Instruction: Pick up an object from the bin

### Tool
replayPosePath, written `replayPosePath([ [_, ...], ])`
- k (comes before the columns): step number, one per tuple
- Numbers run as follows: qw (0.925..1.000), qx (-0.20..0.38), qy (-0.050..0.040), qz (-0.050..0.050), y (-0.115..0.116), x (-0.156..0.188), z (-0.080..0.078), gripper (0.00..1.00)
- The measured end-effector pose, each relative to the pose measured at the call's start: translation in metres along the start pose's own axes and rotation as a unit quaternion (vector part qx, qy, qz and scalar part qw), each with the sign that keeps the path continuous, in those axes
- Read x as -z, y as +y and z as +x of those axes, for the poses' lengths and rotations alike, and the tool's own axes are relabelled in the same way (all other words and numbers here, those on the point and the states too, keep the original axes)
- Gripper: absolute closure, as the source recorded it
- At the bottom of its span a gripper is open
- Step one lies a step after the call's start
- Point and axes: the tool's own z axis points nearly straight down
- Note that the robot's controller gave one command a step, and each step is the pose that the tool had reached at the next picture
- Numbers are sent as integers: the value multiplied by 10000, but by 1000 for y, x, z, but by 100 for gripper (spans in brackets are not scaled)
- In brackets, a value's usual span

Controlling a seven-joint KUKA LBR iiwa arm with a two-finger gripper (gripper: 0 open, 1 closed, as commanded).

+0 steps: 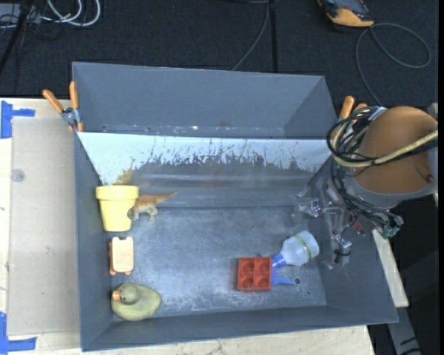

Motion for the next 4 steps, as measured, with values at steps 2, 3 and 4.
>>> replayPosePath([
  [2,9845,1756,4,-13,19,-64,-16,100],
  [3,9845,1755,5,-12,19,-64,-16,100],
  [4,9844,1757,16,-24,20,-61,-15,100],
])
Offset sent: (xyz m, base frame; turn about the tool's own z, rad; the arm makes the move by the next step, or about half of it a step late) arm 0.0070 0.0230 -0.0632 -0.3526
